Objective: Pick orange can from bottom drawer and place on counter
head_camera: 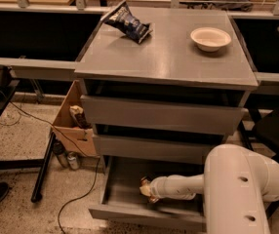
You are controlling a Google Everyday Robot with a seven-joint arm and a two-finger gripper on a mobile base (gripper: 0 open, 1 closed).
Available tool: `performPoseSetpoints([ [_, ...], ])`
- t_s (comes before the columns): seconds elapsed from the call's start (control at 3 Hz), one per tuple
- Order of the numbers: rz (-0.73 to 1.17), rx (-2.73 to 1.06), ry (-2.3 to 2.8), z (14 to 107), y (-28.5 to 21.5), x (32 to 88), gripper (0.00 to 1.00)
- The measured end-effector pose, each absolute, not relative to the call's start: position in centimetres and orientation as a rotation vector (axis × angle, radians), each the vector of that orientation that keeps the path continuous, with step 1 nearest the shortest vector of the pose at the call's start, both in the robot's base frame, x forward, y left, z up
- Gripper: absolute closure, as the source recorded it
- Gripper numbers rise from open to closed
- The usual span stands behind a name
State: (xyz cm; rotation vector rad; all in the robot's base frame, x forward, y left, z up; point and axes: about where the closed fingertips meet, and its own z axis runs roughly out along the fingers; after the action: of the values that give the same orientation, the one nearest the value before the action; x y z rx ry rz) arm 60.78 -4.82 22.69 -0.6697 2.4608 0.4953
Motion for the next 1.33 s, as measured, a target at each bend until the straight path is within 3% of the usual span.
performPoseSetpoints([
  [1.33,0.364,-0.765,2.422,43.6,-8.4,58.5,1.00],
])
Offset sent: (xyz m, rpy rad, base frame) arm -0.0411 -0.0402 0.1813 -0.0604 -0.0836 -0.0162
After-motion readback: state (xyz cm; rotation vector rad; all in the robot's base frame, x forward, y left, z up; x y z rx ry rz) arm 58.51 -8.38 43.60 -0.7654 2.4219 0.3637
